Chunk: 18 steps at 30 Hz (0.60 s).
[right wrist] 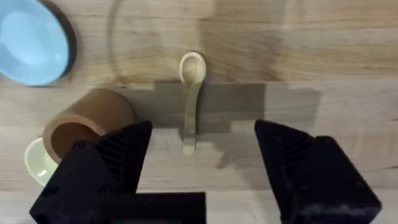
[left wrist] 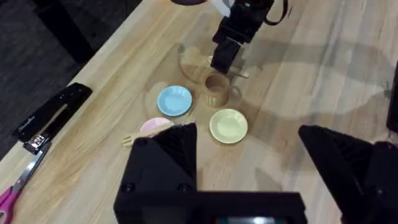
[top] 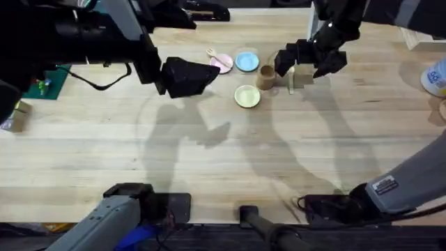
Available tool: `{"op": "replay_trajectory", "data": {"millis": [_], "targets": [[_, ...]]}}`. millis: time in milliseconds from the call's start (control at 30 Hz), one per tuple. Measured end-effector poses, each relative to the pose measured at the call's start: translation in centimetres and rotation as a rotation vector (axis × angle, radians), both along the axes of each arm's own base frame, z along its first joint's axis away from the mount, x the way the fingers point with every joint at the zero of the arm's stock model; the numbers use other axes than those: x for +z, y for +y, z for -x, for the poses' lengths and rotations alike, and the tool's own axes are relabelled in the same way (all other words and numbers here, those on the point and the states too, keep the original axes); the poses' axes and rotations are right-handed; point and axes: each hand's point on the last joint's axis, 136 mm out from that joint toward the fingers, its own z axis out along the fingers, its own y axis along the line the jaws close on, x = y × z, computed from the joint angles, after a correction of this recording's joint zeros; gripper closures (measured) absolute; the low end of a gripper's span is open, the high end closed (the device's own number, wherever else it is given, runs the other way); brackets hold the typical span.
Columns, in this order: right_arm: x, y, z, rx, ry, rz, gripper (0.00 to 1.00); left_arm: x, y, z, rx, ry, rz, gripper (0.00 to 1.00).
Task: Pick up a utensil and set it on the pink plate, then put the other utensil in the container.
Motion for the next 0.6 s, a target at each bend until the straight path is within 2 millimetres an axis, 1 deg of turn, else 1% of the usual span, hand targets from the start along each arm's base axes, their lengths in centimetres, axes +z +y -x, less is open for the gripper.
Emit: {"op": "replay_trajectory", "data": {"millis": [133,300,400,500,600], "targets": [[-0.3,0.0,0.0,-0.002,0.007,0.001,0.005,0.0,0.0,0.0,0.0,0.0,0.0,0.006],[-1.9,0.2,0.0,-0.004,0.042,-0.009,0.006,0.0,0.0,0.0,0.0,0.0,0.0,0.008],[-1.9,0.2,-0.6,-0.006,0.021,-0.009,0.005,0.0,0.0,0.0,0.0,0.0,0.0,0.008],[-2.5,0.2,-1.3,-0.011,0.002,-0.005,0.009,0.0,0.0,0.0,0.0,0.0,0.0,0.008],[-2.6,0.1,-1.6,-0.017,-0.008,0.002,0.055,0.0,0.0,0.0,0.0,0.0,0.0,0.008]]}}
